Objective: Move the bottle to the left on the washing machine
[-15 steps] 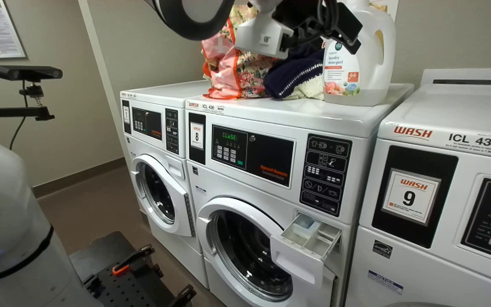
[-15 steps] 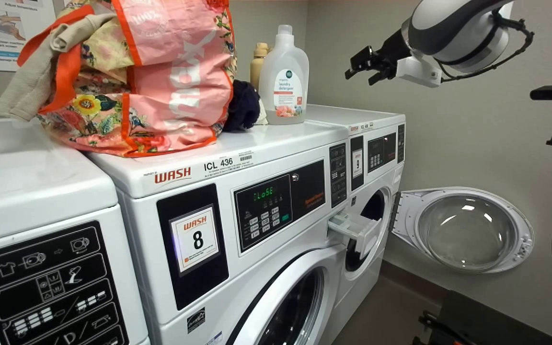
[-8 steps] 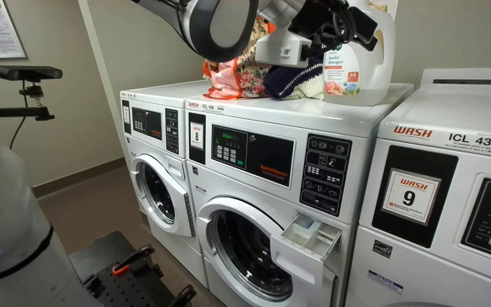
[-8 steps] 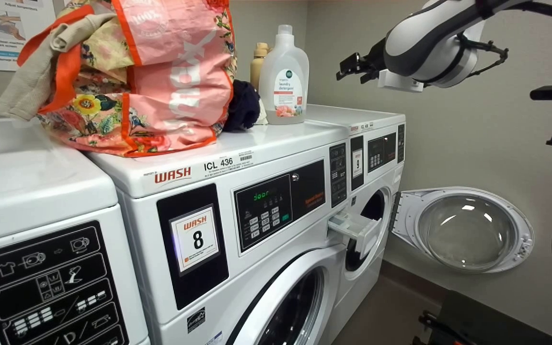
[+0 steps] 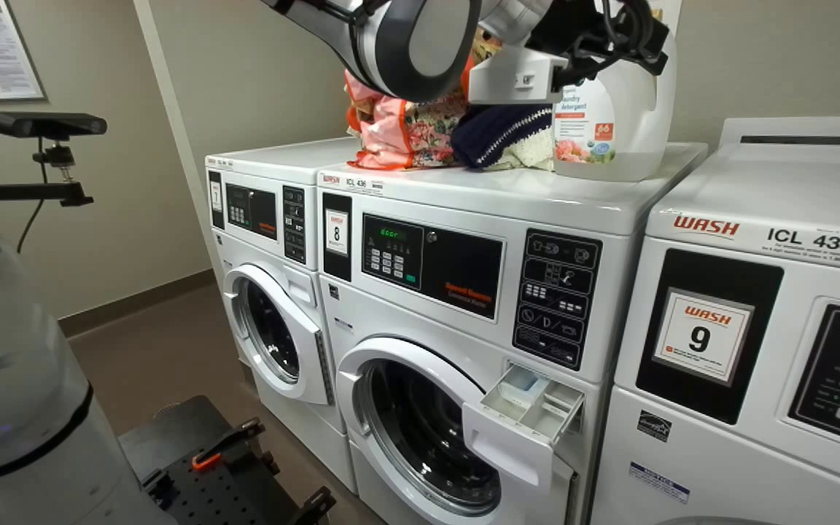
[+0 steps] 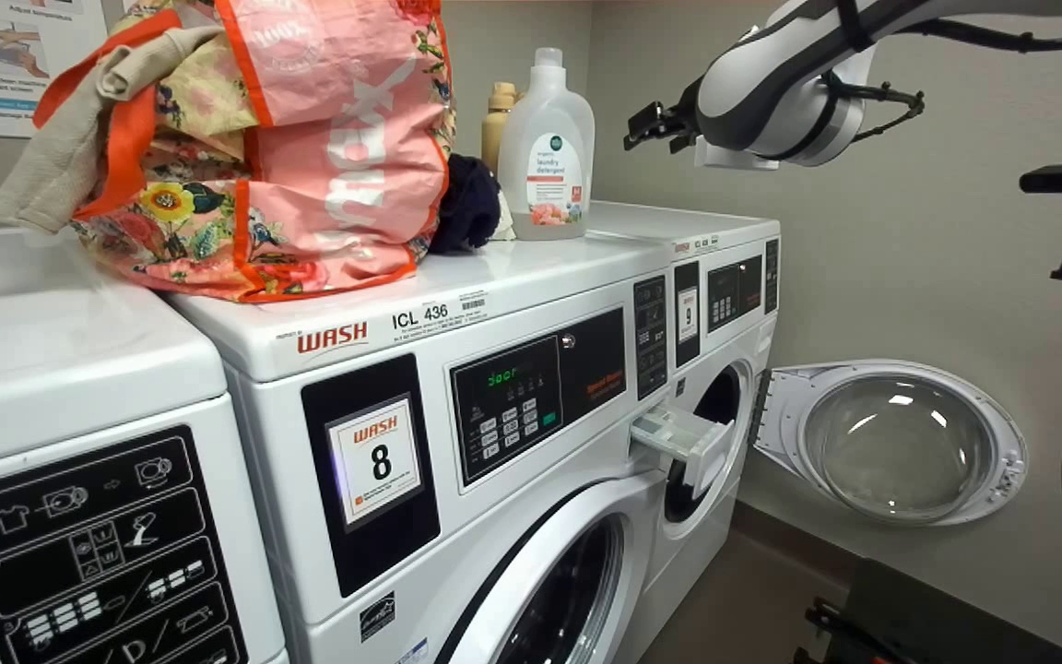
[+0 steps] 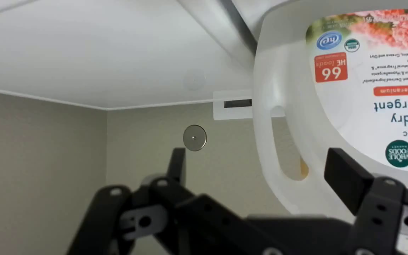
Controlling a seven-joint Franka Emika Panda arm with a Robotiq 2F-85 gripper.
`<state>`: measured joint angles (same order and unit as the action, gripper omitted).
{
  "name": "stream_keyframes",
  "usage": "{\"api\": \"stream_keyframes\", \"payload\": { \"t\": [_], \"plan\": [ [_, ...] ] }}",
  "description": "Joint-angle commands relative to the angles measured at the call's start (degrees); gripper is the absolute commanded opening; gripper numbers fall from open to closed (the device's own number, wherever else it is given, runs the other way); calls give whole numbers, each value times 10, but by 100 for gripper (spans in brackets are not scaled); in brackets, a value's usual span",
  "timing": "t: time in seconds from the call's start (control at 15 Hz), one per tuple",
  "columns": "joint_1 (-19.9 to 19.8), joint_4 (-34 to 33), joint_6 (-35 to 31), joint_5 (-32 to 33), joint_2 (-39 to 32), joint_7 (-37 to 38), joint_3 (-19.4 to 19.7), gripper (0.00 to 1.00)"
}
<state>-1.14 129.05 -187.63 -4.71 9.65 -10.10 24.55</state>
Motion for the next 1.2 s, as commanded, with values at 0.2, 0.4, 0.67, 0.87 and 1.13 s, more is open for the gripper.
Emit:
{"api": "stream_keyframes", "payload": {
  "t": [0.2, 0.4, 0.67, 0.87, 1.13],
  "plan": [
    [115, -30, 13, 0, 0, -47, 94, 100],
    [180, -37, 15, -3, 4, -60, 158, 100],
    [259, -54, 15, -3, 5, -72, 249, 100],
    [321, -74, 21, -1, 8, -80, 317, 100],
    [418, -93, 41, 4, 29, -104, 403, 100]
  ]
}}
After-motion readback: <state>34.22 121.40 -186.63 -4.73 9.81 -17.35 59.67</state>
